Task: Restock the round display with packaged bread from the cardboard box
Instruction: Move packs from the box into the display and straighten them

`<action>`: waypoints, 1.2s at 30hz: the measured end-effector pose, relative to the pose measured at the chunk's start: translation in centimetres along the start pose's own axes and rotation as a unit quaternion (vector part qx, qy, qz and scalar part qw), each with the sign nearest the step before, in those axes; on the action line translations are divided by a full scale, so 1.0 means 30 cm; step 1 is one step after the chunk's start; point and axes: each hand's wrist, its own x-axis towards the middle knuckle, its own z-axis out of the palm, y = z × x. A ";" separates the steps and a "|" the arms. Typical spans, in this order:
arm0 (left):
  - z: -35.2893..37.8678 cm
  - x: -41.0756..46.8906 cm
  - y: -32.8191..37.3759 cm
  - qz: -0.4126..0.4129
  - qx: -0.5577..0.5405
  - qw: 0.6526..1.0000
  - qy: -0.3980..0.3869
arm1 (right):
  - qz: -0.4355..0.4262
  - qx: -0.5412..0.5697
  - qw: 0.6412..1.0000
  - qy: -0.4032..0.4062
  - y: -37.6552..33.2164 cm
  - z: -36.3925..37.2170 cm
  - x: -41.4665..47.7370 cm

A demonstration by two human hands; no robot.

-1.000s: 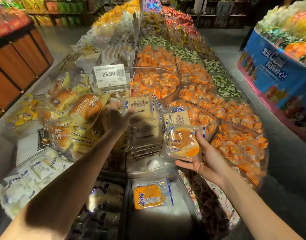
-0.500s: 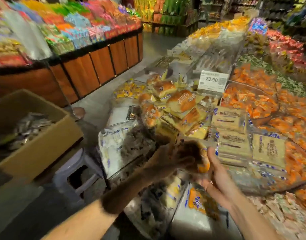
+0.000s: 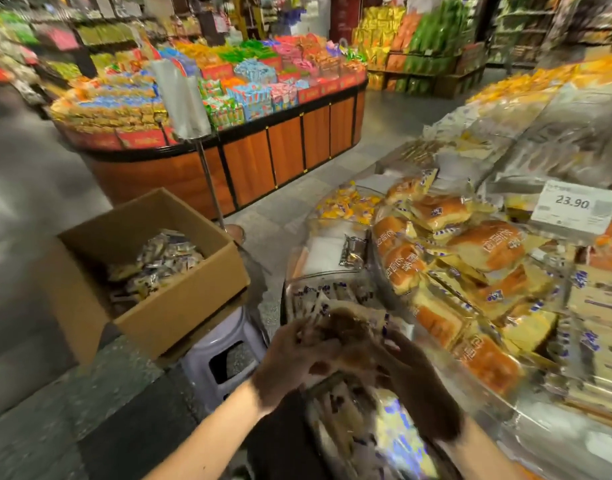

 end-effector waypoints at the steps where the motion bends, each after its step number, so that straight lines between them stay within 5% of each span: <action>1: -0.049 0.036 0.002 -0.014 -0.013 1.000 0.003 | -0.013 -0.001 1.000 0.020 0.000 0.028 0.054; 13: -0.603 0.703 0.024 -0.071 -0.040 0.994 -0.074 | 0.012 -0.055 0.976 0.209 -0.063 0.483 0.642; 19: -0.654 0.983 0.032 -0.083 0.055 0.980 -0.172 | 0.041 -0.076 0.957 0.279 -0.094 0.479 0.831; 27: -0.625 1.284 0.058 -0.043 0.176 0.961 -0.210 | 0.045 -0.067 0.943 0.324 -0.093 0.363 1.091; 36: -0.546 1.648 0.004 -0.037 0.348 0.873 -0.339 | 0.107 0.009 0.892 0.439 -0.020 0.321 1.284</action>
